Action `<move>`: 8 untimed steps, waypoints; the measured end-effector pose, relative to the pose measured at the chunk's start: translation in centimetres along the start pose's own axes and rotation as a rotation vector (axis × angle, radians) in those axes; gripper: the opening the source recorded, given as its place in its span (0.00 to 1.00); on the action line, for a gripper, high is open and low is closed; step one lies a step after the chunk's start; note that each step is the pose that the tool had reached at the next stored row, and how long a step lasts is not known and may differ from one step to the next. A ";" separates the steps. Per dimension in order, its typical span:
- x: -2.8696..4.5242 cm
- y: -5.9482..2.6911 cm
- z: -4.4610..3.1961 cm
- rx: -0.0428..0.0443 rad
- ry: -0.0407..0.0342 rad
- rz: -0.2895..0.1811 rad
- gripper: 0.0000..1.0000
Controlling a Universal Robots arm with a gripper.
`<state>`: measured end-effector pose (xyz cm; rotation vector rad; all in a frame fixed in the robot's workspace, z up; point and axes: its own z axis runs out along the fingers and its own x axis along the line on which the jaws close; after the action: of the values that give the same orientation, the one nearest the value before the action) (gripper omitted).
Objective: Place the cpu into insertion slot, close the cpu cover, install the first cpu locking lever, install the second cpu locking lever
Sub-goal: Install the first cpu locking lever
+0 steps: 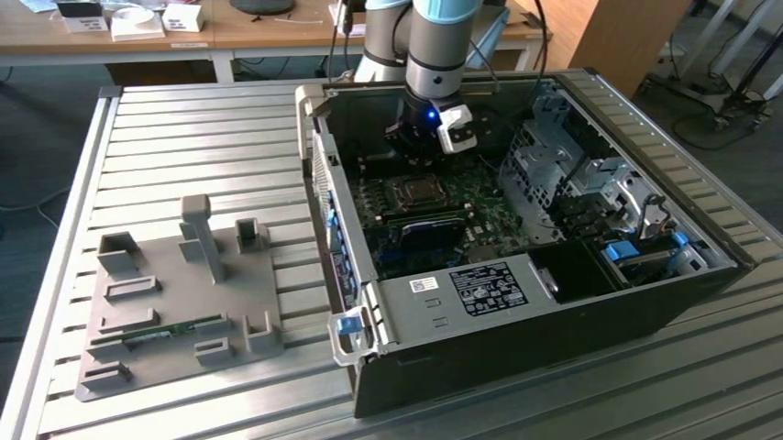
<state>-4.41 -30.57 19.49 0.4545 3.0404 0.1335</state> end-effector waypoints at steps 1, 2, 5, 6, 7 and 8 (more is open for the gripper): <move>0.00 0.00 0.00 0.0000 0.0000 0.000 0.11; 0.00 0.00 -0.01 0.0000 0.0000 0.000 0.11; 0.00 0.03 -0.14 -0.0025 0.0003 0.000 0.11; -0.01 0.04 -0.20 -0.0040 0.0006 0.001 0.11; -0.01 0.04 -0.30 -0.0048 0.0011 0.000 0.11; -0.02 0.04 -0.38 -0.0055 0.0014 0.001 0.11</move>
<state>-4.41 -30.56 19.87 0.4551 3.0405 0.1423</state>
